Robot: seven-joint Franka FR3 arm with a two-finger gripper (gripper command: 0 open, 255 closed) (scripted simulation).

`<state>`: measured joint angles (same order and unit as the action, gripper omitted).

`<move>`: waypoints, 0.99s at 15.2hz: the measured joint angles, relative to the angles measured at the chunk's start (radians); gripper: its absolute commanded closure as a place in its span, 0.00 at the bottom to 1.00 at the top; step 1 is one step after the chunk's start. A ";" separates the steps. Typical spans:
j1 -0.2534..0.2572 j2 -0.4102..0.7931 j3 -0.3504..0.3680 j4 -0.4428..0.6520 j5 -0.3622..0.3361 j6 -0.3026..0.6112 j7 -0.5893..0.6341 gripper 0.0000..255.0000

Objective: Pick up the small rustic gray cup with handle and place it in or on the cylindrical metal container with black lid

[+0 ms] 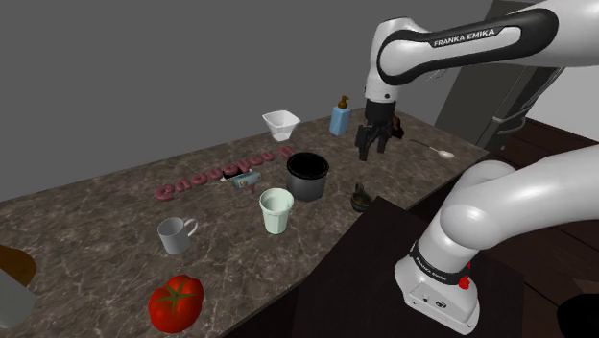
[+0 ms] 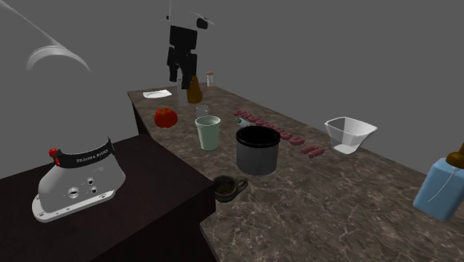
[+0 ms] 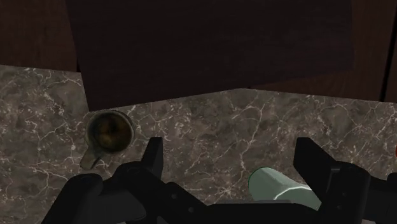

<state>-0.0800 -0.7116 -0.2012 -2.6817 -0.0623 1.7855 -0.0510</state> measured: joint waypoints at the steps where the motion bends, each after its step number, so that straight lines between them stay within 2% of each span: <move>1: -0.012 0.017 -0.022 -0.011 -0.012 0.032 -0.018 0.00; 7: -0.064 0.154 -0.142 -0.084 -0.058 0.261 -0.113 0.00; 9: -0.067 0.229 -0.182 -0.077 -0.055 0.333 -0.147 0.00; 12: -0.069 0.344 -0.247 -0.077 -0.037 0.455 -0.213 0.00; 15: -0.054 0.487 -0.318 -0.047 0.023 0.567 -0.310 0.00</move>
<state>-0.1339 -0.2245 -0.5193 -2.7290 -0.0389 2.3527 -0.3608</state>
